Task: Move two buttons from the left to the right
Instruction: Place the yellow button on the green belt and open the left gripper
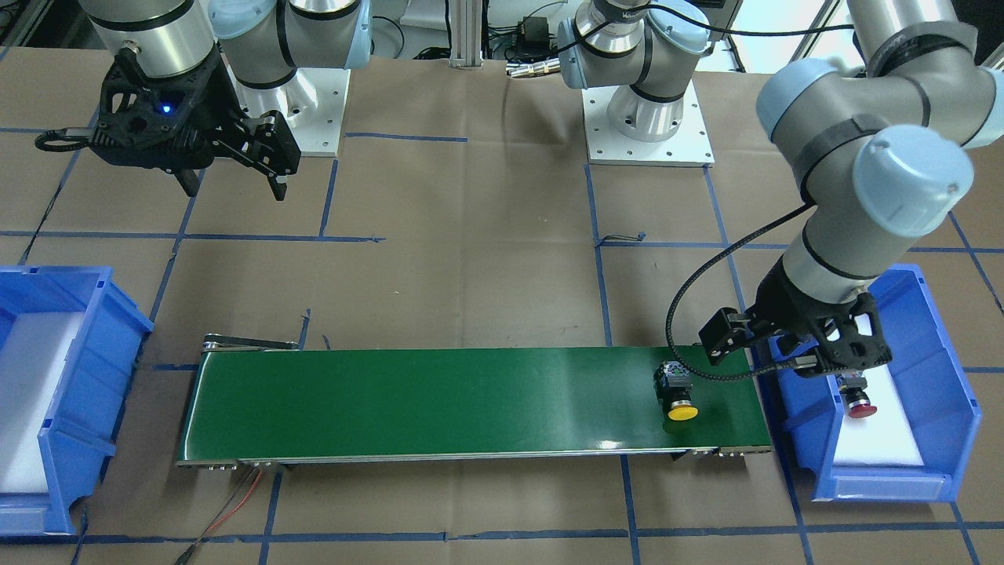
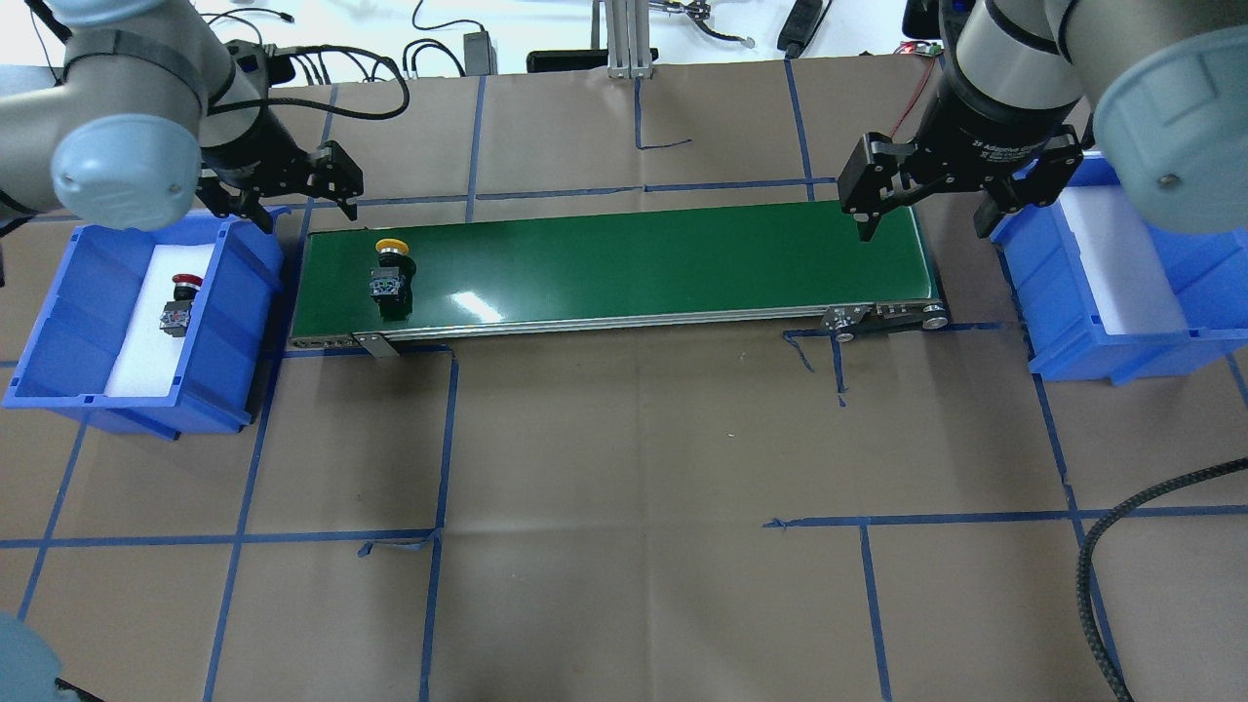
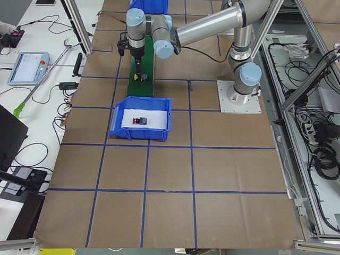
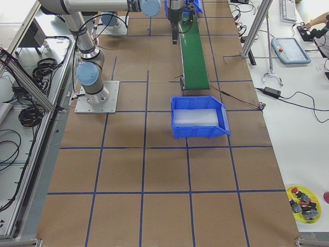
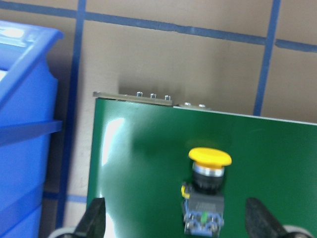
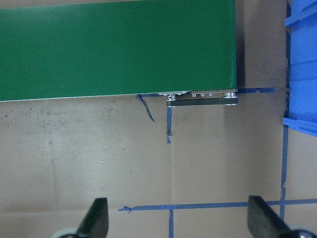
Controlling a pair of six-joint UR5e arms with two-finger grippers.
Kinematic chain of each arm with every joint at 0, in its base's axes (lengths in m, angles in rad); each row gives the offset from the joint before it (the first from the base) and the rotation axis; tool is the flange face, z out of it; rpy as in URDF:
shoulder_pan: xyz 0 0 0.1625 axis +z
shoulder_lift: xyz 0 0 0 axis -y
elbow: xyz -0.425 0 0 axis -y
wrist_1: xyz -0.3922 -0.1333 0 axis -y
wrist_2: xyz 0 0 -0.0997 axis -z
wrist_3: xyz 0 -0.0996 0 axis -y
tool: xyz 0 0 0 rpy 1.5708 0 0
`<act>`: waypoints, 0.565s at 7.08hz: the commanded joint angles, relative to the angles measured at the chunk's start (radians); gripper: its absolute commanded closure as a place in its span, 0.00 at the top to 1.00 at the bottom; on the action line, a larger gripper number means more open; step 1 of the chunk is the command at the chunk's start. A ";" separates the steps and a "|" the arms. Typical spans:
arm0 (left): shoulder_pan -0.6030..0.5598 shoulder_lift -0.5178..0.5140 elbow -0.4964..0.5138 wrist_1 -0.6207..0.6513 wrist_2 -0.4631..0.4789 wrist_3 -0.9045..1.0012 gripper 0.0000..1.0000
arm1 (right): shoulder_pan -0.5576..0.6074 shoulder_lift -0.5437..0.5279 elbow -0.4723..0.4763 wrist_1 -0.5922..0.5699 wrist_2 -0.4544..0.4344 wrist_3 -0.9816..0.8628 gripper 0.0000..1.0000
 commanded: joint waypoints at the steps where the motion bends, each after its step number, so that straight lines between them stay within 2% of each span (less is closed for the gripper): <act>1: 0.017 0.011 0.088 -0.127 0.002 0.036 1.00 | -0.001 0.000 -0.002 -0.003 -0.002 -0.001 1.00; 4: 0.186 0.006 0.077 -0.124 0.001 0.295 1.00 | -0.001 0.000 -0.001 0.000 -0.002 -0.001 1.00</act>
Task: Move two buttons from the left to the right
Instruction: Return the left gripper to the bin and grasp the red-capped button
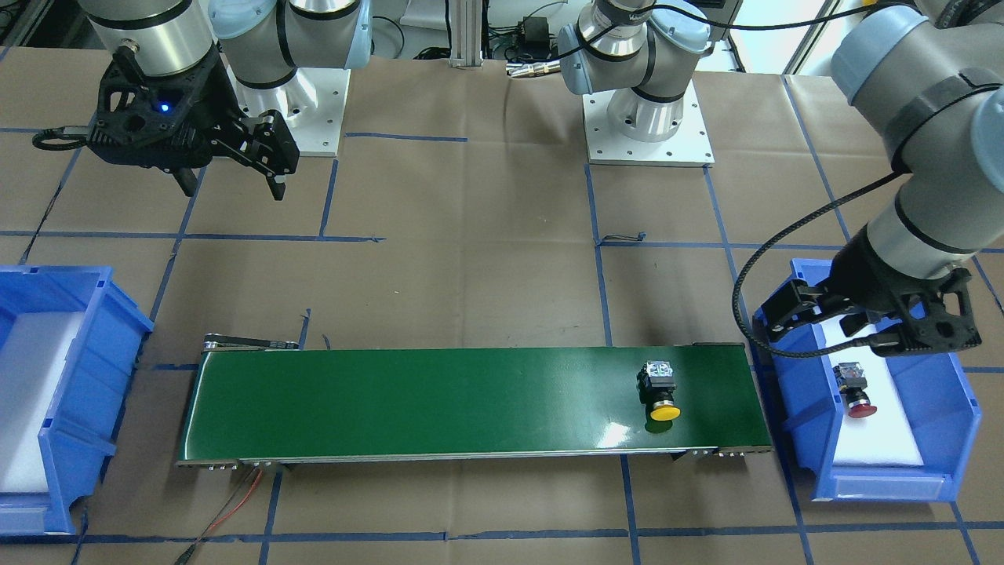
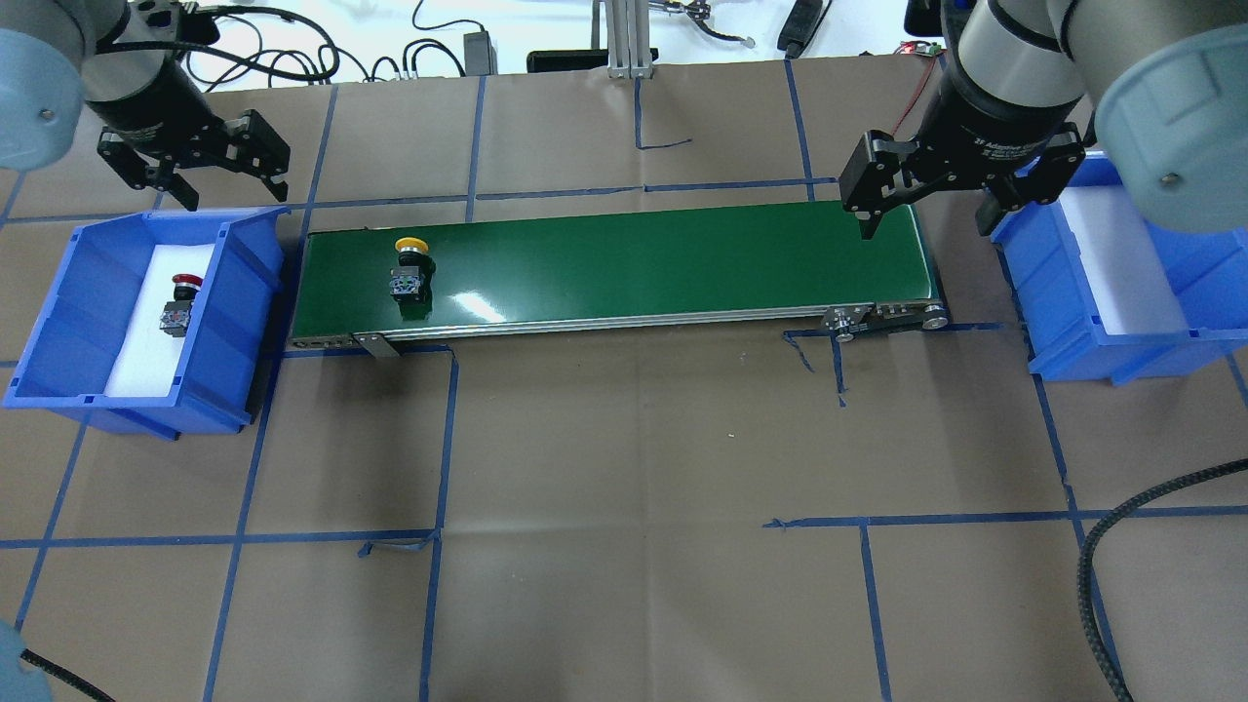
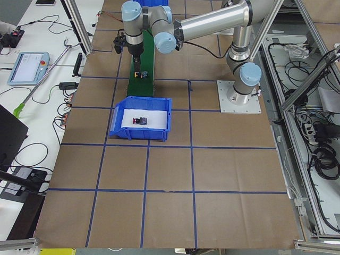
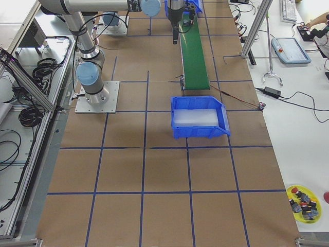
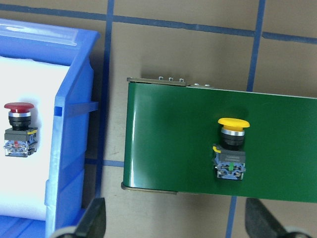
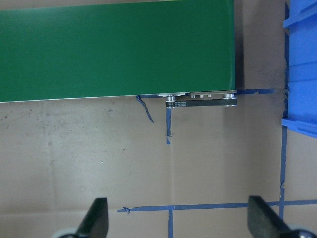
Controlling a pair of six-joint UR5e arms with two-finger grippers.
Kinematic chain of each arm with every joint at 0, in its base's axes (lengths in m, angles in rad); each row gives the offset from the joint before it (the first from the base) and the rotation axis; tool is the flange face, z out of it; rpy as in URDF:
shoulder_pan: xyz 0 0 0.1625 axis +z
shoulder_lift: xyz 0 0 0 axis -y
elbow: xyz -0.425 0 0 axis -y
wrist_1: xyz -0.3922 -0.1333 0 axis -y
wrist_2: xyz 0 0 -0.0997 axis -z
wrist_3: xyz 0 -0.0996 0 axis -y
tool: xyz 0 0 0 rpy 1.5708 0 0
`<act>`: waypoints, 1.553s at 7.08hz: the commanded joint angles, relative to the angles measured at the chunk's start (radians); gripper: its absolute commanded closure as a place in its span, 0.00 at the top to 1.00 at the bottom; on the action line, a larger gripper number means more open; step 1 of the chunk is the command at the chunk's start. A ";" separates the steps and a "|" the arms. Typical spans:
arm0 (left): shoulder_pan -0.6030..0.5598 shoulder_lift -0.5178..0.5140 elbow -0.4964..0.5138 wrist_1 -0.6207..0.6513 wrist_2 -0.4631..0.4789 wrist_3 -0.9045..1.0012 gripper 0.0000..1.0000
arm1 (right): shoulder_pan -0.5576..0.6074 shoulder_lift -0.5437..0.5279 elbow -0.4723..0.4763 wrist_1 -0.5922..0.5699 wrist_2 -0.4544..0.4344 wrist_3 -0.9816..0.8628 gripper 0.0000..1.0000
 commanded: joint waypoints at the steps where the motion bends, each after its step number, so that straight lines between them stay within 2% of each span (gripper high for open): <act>1: 0.120 -0.008 -0.005 0.002 -0.001 0.189 1.00 | 0.000 -0.001 0.000 0.002 0.000 0.000 1.00; 3: 0.236 -0.044 -0.007 0.009 -0.003 0.349 1.00 | 0.001 0.000 0.000 -0.003 0.001 0.002 1.00; 5: 0.265 -0.070 -0.010 0.020 -0.004 0.368 1.00 | 0.001 -0.001 0.003 0.000 0.000 0.002 1.00; 6: 0.266 -0.085 -0.042 0.076 -0.005 0.377 1.00 | 0.001 0.000 0.003 0.000 0.000 0.002 1.00; 8: 0.277 -0.099 -0.152 0.275 -0.005 0.386 1.00 | 0.001 -0.001 0.008 0.002 0.002 0.002 1.00; 11: 0.277 -0.186 -0.179 0.403 -0.014 0.380 1.00 | 0.001 -0.001 0.008 0.002 0.000 0.002 1.00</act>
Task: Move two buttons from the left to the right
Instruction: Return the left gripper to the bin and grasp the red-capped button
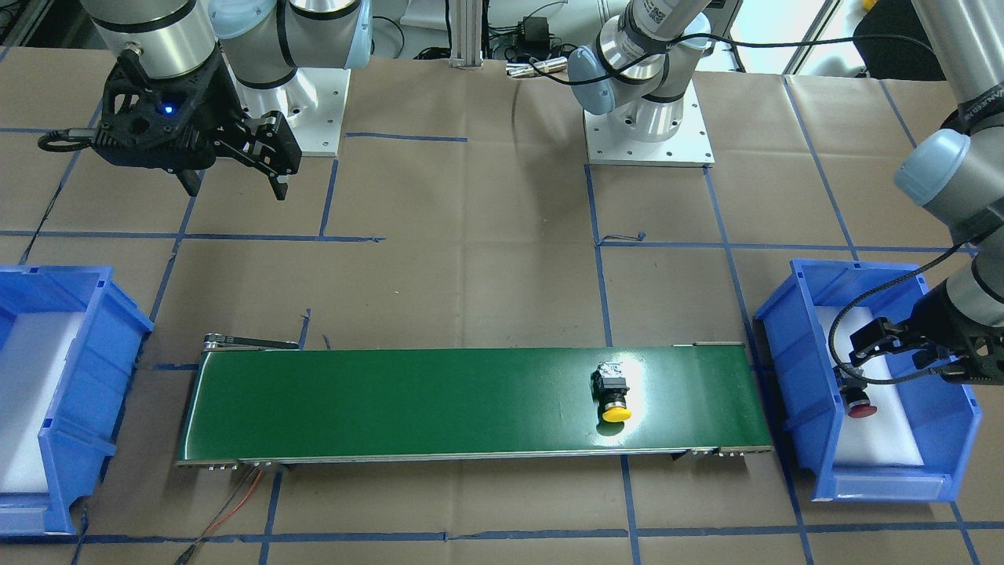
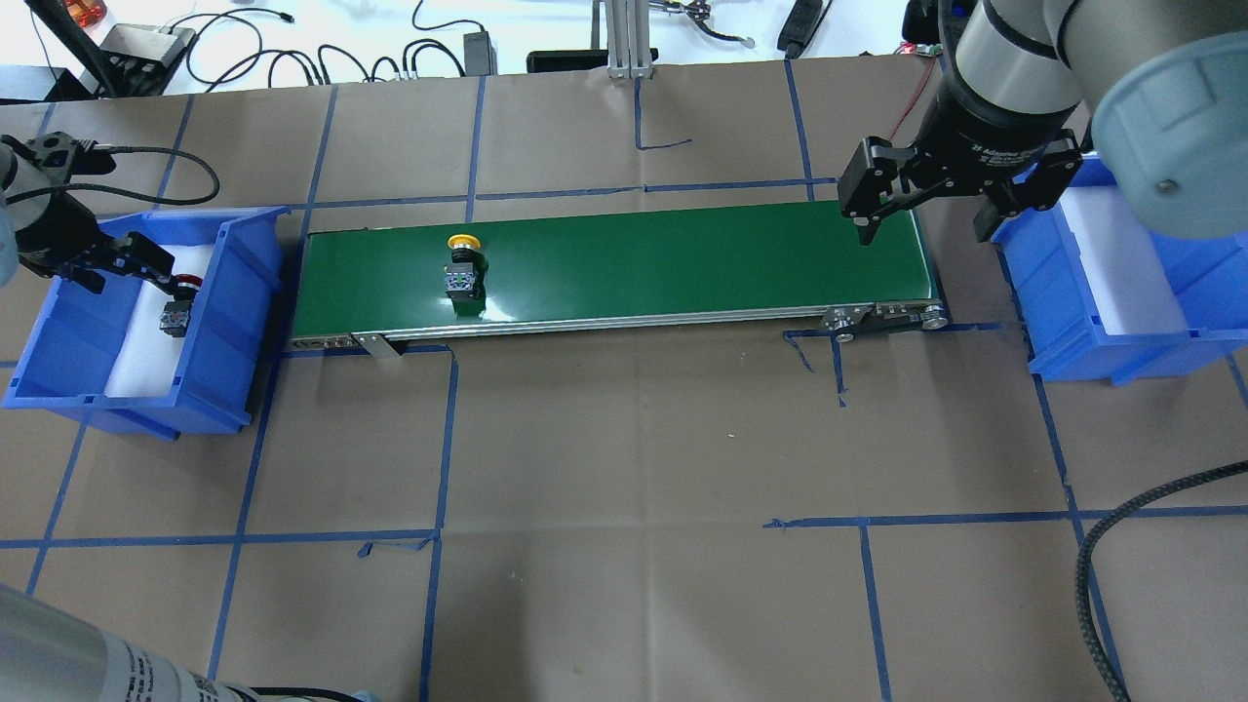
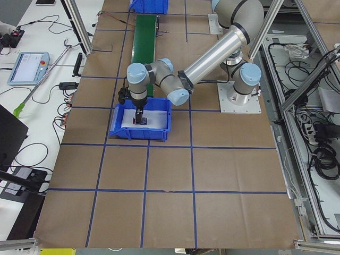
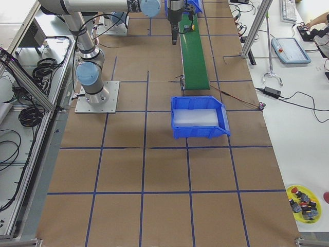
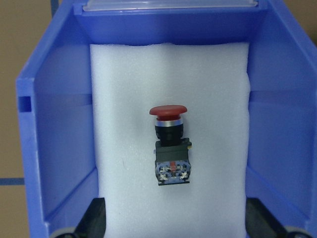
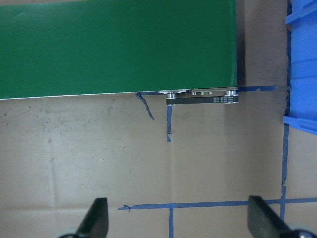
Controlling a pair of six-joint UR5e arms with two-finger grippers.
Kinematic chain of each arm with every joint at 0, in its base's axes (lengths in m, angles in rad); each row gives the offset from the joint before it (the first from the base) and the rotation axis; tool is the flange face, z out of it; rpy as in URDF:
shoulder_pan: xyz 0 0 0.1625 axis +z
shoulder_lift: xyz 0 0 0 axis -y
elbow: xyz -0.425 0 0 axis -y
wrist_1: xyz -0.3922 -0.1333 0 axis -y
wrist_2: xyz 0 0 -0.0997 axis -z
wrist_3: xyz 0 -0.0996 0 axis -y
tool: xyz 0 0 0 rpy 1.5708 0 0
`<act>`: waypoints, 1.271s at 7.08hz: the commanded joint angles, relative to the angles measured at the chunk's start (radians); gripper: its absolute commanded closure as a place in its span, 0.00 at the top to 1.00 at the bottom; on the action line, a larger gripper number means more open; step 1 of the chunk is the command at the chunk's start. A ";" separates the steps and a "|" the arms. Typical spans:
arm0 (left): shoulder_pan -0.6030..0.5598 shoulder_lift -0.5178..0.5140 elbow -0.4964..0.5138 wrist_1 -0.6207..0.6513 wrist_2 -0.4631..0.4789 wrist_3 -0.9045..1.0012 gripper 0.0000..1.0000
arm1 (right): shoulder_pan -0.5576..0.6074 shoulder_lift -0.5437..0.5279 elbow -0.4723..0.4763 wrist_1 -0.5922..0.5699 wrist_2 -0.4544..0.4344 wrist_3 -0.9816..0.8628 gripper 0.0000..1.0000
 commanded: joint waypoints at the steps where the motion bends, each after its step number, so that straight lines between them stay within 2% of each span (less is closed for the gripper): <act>1: 0.000 -0.050 -0.006 0.056 -0.004 -0.003 1.00 | 0.000 0.000 0.002 0.000 0.000 0.000 1.00; 3: -0.003 -0.093 -0.008 0.099 -0.002 -0.009 1.00 | -0.002 0.000 0.002 0.002 0.000 0.000 1.00; 6: -0.005 -0.105 -0.020 0.106 0.001 -0.014 1.00 | 0.000 0.001 0.003 0.002 -0.001 0.000 1.00; 9: -0.005 -0.110 -0.021 0.108 -0.004 -0.012 0.67 | 0.000 0.000 0.002 0.000 -0.001 0.000 1.00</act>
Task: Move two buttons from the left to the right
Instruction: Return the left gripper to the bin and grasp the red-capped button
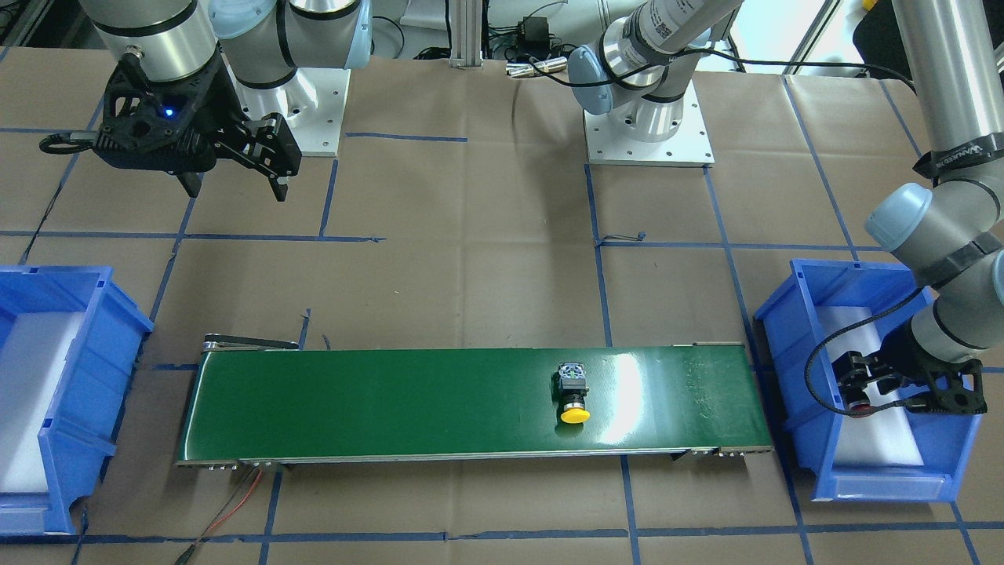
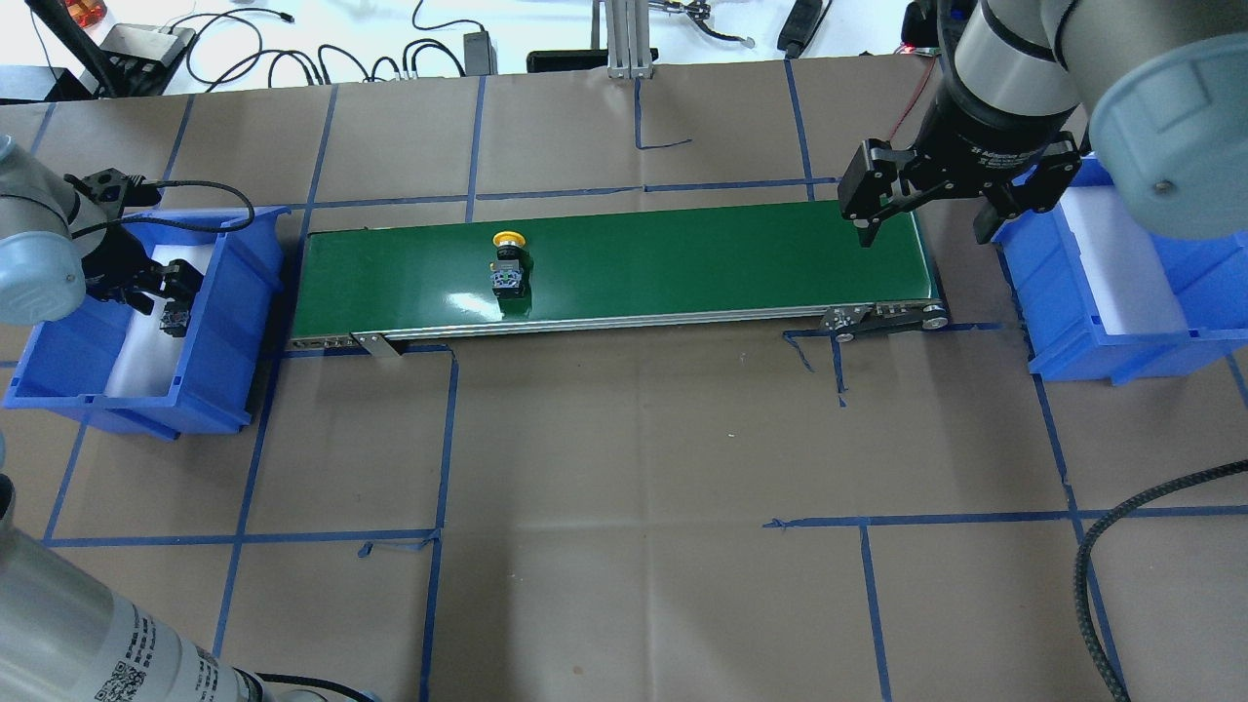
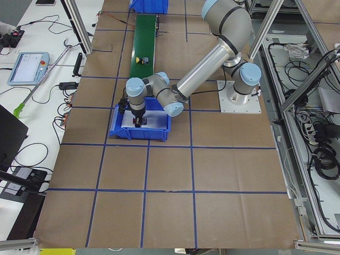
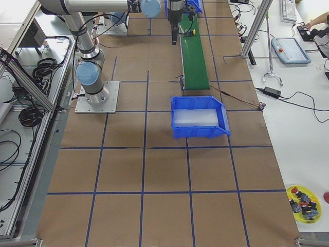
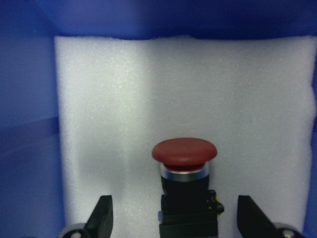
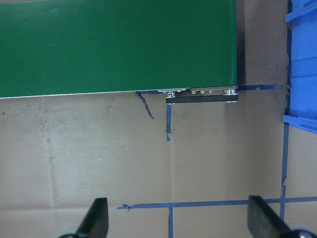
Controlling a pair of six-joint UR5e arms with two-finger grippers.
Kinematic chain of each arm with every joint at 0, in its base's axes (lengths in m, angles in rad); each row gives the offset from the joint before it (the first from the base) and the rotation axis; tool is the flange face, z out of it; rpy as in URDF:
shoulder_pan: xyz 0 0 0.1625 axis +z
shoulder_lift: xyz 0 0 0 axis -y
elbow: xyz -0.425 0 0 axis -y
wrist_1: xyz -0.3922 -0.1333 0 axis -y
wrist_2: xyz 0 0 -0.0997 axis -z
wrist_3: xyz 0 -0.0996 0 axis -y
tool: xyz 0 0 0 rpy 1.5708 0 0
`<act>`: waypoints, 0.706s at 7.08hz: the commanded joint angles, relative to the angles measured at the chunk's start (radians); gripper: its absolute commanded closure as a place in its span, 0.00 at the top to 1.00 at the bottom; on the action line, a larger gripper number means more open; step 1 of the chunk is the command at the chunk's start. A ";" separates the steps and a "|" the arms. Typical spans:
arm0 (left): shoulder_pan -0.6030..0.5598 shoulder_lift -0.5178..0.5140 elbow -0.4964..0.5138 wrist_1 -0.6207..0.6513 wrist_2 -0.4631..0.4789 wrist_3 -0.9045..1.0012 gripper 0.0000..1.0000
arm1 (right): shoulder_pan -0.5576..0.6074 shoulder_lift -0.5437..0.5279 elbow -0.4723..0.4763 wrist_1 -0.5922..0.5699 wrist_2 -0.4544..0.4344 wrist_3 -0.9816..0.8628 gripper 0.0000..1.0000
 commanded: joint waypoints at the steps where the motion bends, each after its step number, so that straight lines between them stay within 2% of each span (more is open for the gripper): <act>1: 0.000 0.000 0.001 0.000 0.002 -0.001 0.43 | 0.000 -0.010 -0.001 0.003 0.000 0.000 1.00; 2: 0.000 0.001 0.002 0.000 0.003 -0.007 0.14 | 0.000 -0.015 0.000 0.006 0.003 -0.002 1.00; 3: 0.000 0.006 0.008 -0.010 0.003 -0.008 0.05 | 0.000 -0.015 -0.001 0.009 0.002 -0.002 1.00; 5: -0.002 0.052 0.051 -0.080 0.006 -0.003 0.04 | 0.000 -0.004 -0.004 0.008 -0.002 -0.002 1.00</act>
